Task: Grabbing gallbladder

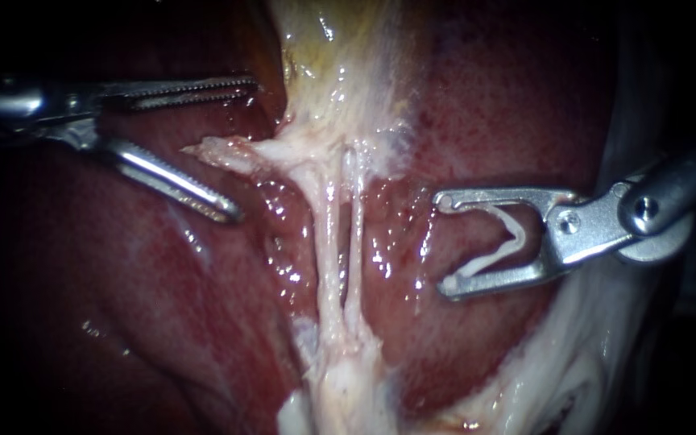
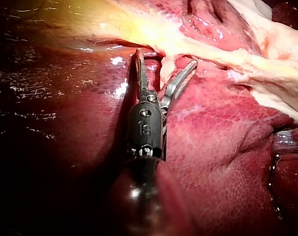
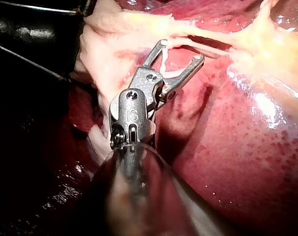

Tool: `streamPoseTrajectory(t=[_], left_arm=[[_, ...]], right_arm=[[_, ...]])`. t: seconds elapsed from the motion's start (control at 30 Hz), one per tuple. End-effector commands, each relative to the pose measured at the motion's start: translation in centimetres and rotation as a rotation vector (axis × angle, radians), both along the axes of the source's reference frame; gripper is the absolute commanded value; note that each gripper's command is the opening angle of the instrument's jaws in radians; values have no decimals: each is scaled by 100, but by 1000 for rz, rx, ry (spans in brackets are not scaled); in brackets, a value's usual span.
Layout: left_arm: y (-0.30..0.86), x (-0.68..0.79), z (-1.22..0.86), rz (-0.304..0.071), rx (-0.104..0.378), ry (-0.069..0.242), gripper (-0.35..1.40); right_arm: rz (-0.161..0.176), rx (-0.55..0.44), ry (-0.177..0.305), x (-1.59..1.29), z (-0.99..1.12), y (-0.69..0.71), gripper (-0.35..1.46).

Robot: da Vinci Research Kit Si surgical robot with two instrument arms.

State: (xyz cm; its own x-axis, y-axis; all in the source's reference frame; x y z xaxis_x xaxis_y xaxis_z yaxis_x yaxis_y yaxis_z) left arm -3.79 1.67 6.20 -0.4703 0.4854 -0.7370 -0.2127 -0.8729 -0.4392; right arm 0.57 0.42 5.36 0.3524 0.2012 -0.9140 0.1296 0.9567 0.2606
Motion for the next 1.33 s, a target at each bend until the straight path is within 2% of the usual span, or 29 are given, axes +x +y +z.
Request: streamPoseTrajectory(t=[0.03, 0.13, 0.2, 0.3, 0.33, 0.47, 0.53, 0.67, 0.8, 0.9, 1.1, 1.33], left_arm=[[-3, 1, 0, -6, 11, 7, 40], [-5, 4, -6, -20, 37, 10, 30], [-5, 4, -11, -28, 56, 13, 12], [-4, 6, -16, -58, 72, 31, -32], [-5, 6, -16, -64, 76, 32, -35], [-7, 8, -22, -84, 94, 38, -35], [-7, 9, -28, -110, 110, 50, -35], [-2, 13, -47, -126, 128, 53, -35], [17, 30, -76, -141, 139, 62, -35], [29, 44, -89, -163, 144, 60, -35], [32, 55, -87, -198, 143, 78, -35], [31, 54, -86, -200, 151, 77, -35]], right_arm=[[0, 0, 0, 0, 0, 0, 50], [0, 0, 0, 0, 0, 0, 50], [0, 0, 0, 0, 0, 0, 50], [0, 0, 0, 0, 0, 0, 50], [0, 0, 0, 0, 0, 0, 50], [0, 0, 0, 0, 0, 0, 50], [0, 0, 0, 0, 0, 0, 50], [0, 0, 0, 0, 0, 0, 50], [-1, 0, 0, 0, 0, 0, 50], [-1, 0, 0, 0, -1, 0, 50], [-1, 0, 0, 0, -1, 0, 50], [0, 0, 0, 0, 0, 0, 50]])
